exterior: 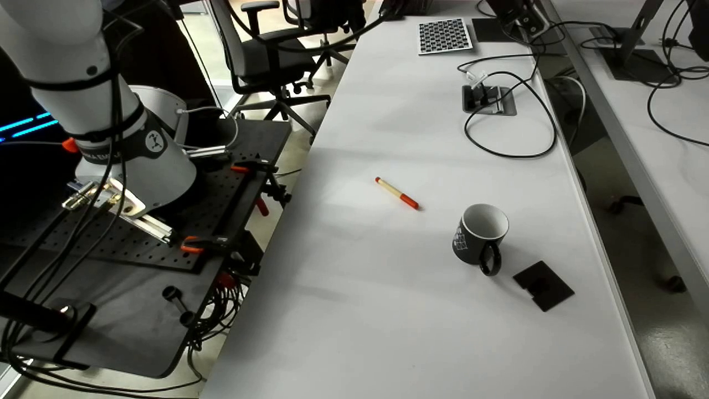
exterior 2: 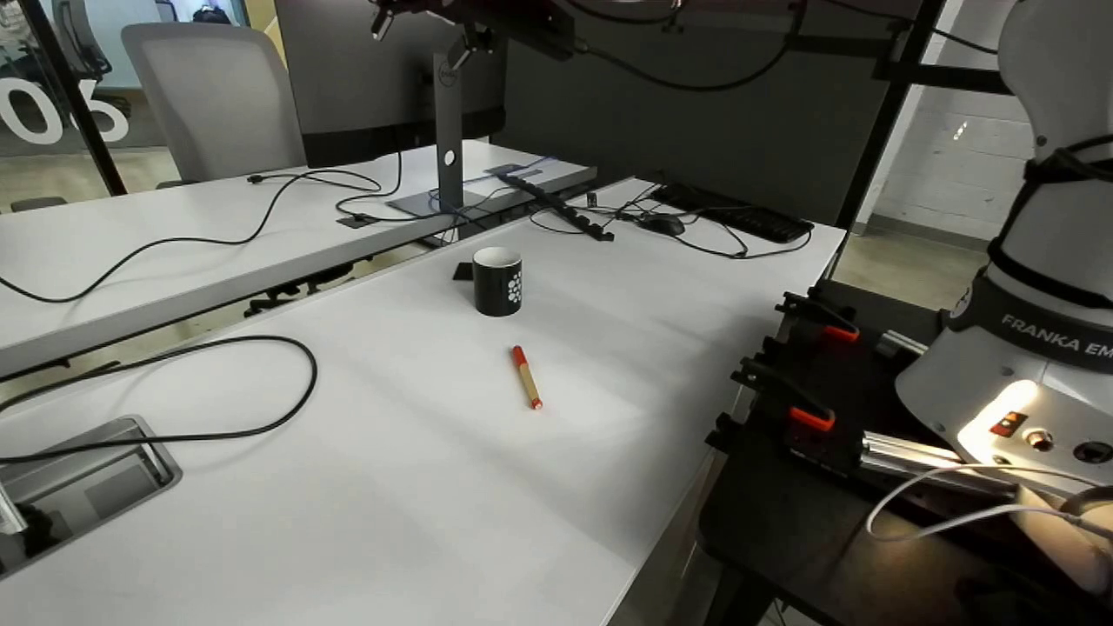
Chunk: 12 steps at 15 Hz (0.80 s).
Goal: Place the small baseball bat inside the black mug
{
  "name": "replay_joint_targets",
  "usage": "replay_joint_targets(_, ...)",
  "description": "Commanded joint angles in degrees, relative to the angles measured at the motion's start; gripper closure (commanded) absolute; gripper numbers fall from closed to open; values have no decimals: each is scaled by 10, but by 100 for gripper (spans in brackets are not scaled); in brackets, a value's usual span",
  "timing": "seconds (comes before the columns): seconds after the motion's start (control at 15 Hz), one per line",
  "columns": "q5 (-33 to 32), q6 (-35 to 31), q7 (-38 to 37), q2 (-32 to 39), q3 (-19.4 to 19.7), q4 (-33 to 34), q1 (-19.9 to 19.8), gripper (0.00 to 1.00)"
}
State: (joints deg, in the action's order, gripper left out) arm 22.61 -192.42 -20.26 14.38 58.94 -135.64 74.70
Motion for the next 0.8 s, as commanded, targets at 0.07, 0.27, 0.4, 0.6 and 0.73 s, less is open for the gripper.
replay_joint_targets(0.07, 8, 1, -21, 12, -23, -20, -11, 0)
replay_joint_targets(0.27, 10, 5, -35, 19, -39, -33, -18, 0)
replay_joint_targets(0.4, 11, 6, -47, 23, -53, -42, -24, 0)
replay_joint_targets(0.6, 12, 10, -71, 32, -80, -47, -41, 0)
replay_joint_targets(0.73, 9, 26, -81, 35, -94, -49, -51, 0)
